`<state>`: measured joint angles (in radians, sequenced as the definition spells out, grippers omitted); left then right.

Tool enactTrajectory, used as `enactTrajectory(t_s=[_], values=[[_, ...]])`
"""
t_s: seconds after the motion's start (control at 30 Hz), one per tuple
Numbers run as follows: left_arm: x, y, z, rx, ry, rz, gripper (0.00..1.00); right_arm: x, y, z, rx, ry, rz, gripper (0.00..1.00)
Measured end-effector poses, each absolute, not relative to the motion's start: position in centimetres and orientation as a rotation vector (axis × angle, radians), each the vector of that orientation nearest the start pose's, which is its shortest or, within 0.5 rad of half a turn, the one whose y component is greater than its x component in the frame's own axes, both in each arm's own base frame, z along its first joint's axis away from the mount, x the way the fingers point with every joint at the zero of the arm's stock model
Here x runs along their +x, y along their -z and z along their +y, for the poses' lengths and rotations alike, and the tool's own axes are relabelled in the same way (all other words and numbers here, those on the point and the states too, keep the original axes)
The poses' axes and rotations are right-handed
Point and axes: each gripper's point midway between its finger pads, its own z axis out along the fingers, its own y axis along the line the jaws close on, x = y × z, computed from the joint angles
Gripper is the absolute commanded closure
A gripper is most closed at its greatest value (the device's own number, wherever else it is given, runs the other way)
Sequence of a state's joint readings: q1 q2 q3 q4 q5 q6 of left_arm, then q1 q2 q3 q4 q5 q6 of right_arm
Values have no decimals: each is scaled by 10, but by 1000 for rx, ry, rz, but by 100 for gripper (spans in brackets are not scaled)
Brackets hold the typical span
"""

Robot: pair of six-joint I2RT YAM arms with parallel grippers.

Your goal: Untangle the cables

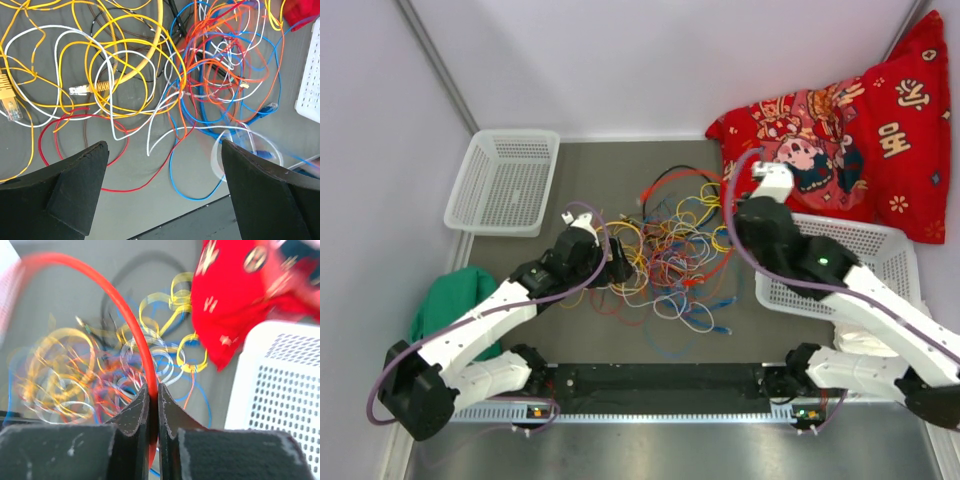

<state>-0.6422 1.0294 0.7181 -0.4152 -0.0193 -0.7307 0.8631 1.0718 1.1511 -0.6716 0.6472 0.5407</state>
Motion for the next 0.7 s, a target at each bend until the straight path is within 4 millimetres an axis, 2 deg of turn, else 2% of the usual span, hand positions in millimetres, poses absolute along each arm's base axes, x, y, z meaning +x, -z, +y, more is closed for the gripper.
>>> enactTrajectory(t_s=[0.1,0.17,0.3,0.37,0.6,0.7], values=[[228,-133,-201,-118,669,2386,1,251,-321,148,89,-227,1929,100],[229,-134,-202,-120,675,2380,1,242,-348,130,128,-244,1868,100],[230,-136,-204,-124,685,2373,1,228,-377,100,176,-225,1801,100],[230,-137,-204,-128,689,2371,1,224,-381,88,193,-199,1786,100],[231,-138,-205,-146,701,2367,1,220,-362,48,254,71,1809,100],[231,-137,-205,-146,702,2367,1,223,-353,47,186,163,1837,100]])
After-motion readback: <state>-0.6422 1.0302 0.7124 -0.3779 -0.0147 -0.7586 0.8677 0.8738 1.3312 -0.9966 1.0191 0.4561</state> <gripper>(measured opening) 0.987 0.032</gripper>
